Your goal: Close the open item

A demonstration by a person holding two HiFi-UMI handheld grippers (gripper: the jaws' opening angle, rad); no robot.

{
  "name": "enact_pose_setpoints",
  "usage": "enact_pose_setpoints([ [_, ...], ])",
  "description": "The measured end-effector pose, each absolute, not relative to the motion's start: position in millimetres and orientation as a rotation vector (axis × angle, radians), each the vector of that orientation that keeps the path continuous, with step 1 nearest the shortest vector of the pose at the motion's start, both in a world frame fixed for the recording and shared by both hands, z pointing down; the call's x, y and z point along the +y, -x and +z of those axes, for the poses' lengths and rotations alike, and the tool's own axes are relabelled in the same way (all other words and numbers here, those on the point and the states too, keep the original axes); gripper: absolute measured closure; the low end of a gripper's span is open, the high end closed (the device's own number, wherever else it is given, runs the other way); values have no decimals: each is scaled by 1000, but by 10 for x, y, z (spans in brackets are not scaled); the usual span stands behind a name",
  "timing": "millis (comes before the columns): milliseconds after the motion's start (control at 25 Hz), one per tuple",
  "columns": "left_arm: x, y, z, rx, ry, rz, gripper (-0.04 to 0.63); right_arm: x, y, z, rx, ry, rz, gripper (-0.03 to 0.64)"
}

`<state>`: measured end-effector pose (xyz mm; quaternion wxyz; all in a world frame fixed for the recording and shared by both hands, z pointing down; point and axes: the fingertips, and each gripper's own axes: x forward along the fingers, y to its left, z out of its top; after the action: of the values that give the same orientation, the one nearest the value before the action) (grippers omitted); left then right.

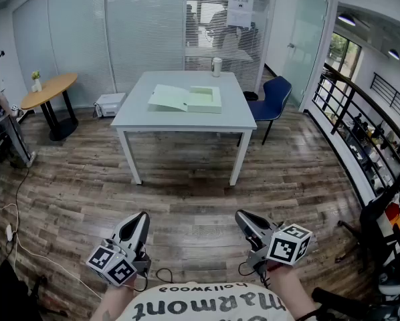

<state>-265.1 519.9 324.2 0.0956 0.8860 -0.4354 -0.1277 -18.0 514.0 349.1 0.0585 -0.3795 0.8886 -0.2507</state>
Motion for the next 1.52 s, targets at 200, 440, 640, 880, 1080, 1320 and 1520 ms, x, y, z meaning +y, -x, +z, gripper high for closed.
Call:
enact_pose_setpoints([
  [200,5012,2676,3275,-1281,-2626,-360,607,4992,224,3534,2697,1160,-762,617],
  [440,4729,2780,3257,-1256,-2645,-345,607,4732,270,3563,2647,1188,-774,617],
  [640,4586,2836,3210,-1255,-2753,-378,607,4532,269,3854,2530,1254,-885,617],
  [880,4392,2906,3340,-1193,-2710,-422,607,4385,252,4396,2510,1406,-1002,617],
  [1080,4184,2936,3543,-1236,-2632,-322,607,4094,196,4494,2484,1474,-1055,617],
  [1320,3905,2899,3652,-1250,-2631,-257,609,3651,426,4432,2576,1377,-1026,617],
  [1520,3517,2995,3751,-1324,-2519,-218,609,3165,429,4427,2637,1334,-1059,617],
])
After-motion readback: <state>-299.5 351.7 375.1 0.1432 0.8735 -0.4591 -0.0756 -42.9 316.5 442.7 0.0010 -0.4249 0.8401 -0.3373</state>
